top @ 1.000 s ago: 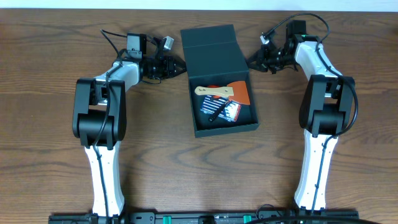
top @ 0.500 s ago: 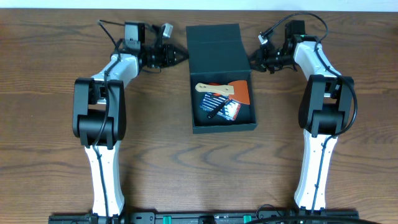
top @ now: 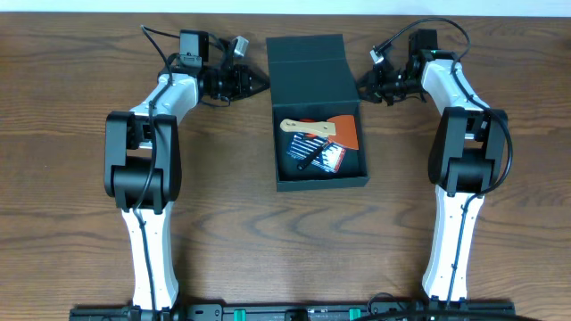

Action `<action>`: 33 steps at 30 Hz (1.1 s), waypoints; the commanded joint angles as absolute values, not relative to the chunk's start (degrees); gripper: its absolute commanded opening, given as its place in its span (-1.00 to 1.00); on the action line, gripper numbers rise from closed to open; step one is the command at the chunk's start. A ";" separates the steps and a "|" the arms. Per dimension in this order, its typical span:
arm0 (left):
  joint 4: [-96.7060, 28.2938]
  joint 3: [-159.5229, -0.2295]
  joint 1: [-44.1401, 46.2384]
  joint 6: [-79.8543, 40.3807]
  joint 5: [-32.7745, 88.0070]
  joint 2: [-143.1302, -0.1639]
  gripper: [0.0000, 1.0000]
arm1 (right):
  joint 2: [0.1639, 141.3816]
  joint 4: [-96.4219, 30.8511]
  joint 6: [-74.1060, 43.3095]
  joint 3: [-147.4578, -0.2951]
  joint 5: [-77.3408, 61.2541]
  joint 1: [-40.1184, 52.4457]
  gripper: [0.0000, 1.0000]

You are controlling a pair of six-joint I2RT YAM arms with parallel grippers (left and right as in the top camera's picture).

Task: Pack container
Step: 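Swing the lid over with both grippers to close the box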

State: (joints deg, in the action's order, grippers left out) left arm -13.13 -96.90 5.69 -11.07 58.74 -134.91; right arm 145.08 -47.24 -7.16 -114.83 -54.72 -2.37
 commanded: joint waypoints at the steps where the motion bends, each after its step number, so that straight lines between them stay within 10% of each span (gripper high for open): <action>1: -13.96 -97.73 5.50 -6.87 57.39 -136.09 -0.89 | 146.36 -47.09 -6.13 -116.57 -57.23 -2.70 -0.98; 33: -12.82 -105.69 7.86 -11.73 68.49 -139.52 -0.89 | 144.75 -46.09 -2.66 -116.57 -67.94 -2.70 -0.98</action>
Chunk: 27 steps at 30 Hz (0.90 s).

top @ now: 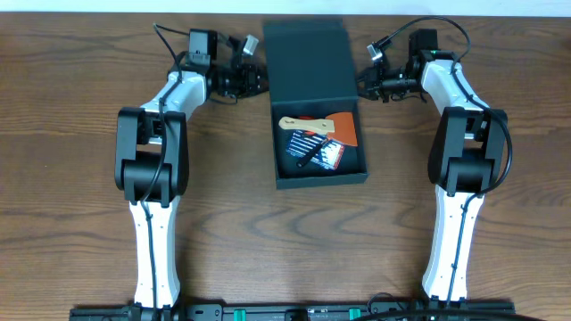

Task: Pack container
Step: 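Swing the lid over with both grippers to close the box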

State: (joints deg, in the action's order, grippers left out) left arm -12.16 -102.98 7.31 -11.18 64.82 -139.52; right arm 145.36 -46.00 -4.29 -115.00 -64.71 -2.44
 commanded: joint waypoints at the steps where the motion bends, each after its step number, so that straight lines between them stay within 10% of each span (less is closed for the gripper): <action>1: -13.34 -106.06 7.86 -11.75 68.58 -139.26 -0.89 | 144.24 -46.15 -2.68 -116.57 -67.92 -2.70 -0.98; 27: -36.16 -106.15 13.65 0.49 62.06 -121.58 -0.89 | 122.45 -69.08 8.73 -116.57 -52.42 -2.07 -0.98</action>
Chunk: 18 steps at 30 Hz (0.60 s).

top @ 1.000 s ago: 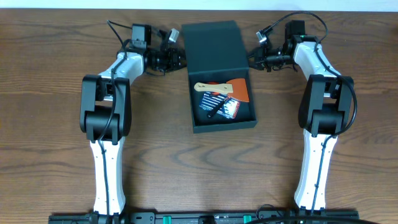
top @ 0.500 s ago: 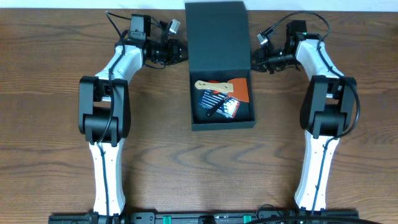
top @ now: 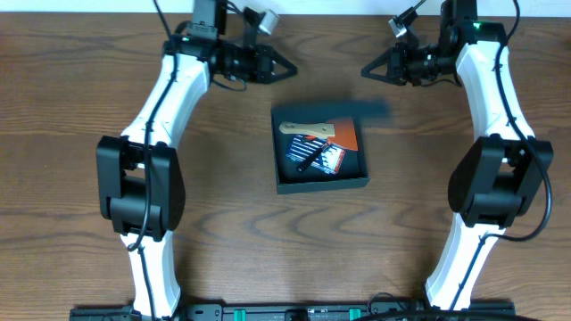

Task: Pack container
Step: 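Swing the lid over with both grippers to close the box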

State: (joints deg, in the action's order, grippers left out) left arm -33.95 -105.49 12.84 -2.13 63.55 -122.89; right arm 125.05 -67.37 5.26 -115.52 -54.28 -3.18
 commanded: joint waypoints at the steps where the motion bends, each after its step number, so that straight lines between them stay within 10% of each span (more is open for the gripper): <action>1: -38.00 -106.15 14.04 1.06 61.39 -121.01 -0.88 | 121.56 -70.67 9.58 -116.57 -51.53 -1.91 -0.98; 13: -64.40 -106.15 15.03 11.31 19.14 -106.54 -0.87 | 112.22 -81.71 2.63 -116.57 -7.31 -1.98 -0.70; 18: -69.25 -106.15 13.37 6.31 2.02 -101.16 -0.10 | 110.06 -84.23 -1.85 -116.57 -1.34 -1.41 -0.63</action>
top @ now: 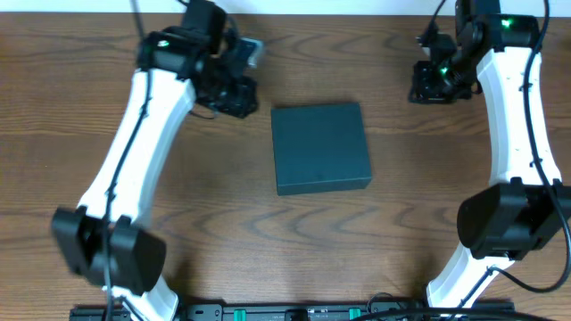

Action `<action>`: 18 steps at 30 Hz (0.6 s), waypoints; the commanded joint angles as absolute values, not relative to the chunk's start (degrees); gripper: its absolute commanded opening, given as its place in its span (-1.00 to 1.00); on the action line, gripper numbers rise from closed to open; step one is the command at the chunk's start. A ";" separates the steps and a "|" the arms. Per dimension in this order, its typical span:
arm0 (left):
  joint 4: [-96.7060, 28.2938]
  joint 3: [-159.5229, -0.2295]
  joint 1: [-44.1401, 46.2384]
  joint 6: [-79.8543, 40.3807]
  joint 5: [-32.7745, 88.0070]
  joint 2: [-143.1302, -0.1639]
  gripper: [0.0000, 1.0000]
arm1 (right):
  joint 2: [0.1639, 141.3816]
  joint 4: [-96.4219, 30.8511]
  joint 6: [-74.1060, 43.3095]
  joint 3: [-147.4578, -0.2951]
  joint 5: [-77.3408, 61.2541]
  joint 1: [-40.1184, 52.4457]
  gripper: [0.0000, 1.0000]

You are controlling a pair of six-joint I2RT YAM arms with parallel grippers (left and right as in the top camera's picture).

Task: Pack container
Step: 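Swing the lid over with both grippers to close the box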

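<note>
The dark grey box (321,147) lies at the table's middle with its lid down flat, so its contents are hidden. My left gripper (234,96) hangs above the table just off the box's far left corner, touching nothing. My right gripper (430,86) hovers to the box's far right, also apart from it. Both point downward, and from above the gap between their fingers does not show. Nothing appears to be held.
The wooden table (223,223) runs across the whole view, with a pale wall strip along its far edge. Both white arms (134,169) reach in from the near edge, one on each side of the box.
The lid, a blur over the box's far edge before, now lies shut on the box. Both grippers have turned downward and drawn slightly outward from the box.
The box first stood open, showing a wooden-handled tool, an orange piece and a striped card, with both grippers at the upright lid's sides. Then the lid leaned further back. Later the grippers were higher and the lid blurred. Now the box is closed.
</note>
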State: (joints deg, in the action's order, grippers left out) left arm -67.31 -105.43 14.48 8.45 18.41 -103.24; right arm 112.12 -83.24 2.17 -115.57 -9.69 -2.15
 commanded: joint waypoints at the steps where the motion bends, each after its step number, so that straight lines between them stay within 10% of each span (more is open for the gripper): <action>1: -70.59 -106.15 13.08 6.33 0.36 -100.55 0.02 | 109.73 -85.34 -1.85 -116.57 -1.15 -1.06 -0.65; 5: -76.55 -106.10 12.21 6.26 -4.36 -99.88 0.08 | 108.73 -89.49 -2.24 -116.49 -1.04 1.41 -0.97; 18: -77.14 -103.33 12.05 5.06 -5.58 -99.92 0.06 | 108.12 -83.99 -6.85 -110.48 -0.01 17.96 -0.97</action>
